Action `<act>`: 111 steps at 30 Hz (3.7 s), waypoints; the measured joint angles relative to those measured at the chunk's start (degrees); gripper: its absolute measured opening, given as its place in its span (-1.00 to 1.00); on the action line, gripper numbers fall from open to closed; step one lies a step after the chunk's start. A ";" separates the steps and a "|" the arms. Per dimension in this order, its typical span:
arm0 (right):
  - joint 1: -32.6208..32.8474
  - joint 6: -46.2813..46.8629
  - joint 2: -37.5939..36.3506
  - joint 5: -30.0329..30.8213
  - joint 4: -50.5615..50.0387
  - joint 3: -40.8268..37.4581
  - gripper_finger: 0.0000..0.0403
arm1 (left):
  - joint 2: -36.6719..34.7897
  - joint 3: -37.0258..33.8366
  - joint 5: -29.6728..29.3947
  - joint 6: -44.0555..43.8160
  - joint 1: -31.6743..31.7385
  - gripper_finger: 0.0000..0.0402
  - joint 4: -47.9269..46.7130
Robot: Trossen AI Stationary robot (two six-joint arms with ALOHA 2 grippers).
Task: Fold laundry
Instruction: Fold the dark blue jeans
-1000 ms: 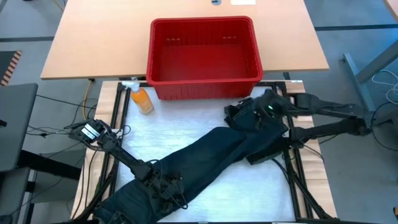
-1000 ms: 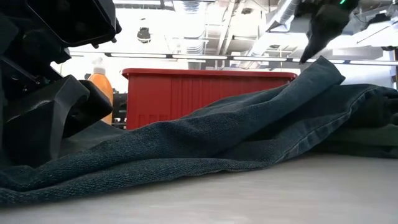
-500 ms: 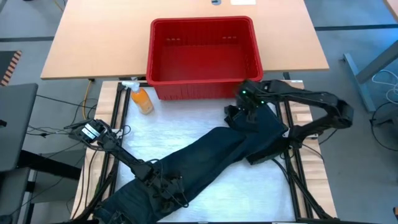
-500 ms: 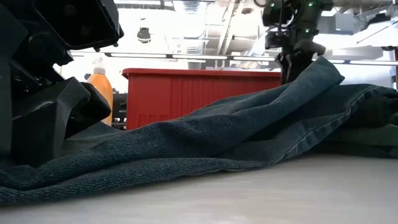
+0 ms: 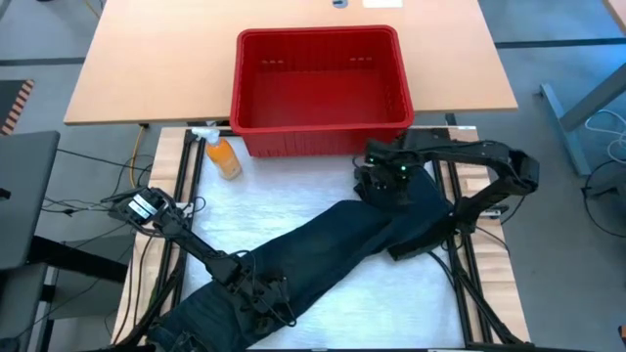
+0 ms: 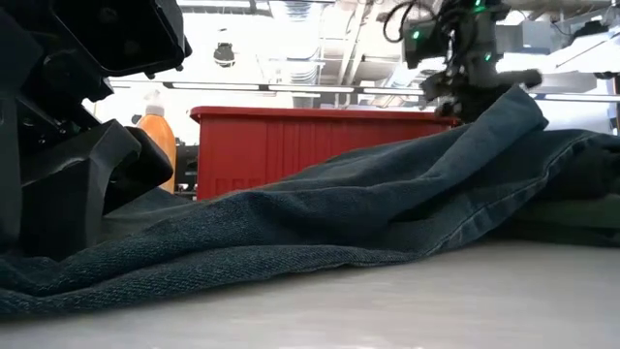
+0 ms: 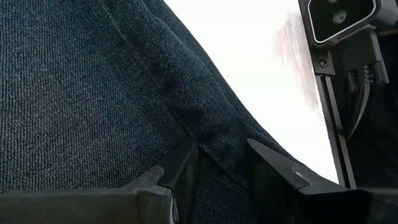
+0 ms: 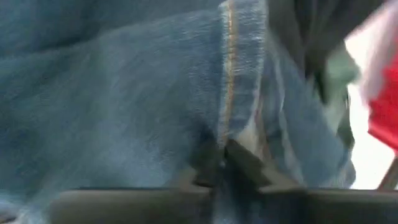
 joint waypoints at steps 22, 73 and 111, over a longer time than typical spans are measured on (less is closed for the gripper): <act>4.57 38.67 -22.24 7.70 -17.18 9.70 -0.84 | 0.00 0.00 -0.20 1.33 0.44 -0.36 0.15; 10.58 47.07 -14.45 12.60 1.86 15.27 -0.17 | 0.00 -0.02 -3.84 3.08 -0.44 -0.36 0.21; -5.96 34.65 7.35 12.19 -12.99 15.40 -0.20 | 0.02 -0.02 -5.40 4.48 -1.27 -0.36 -0.01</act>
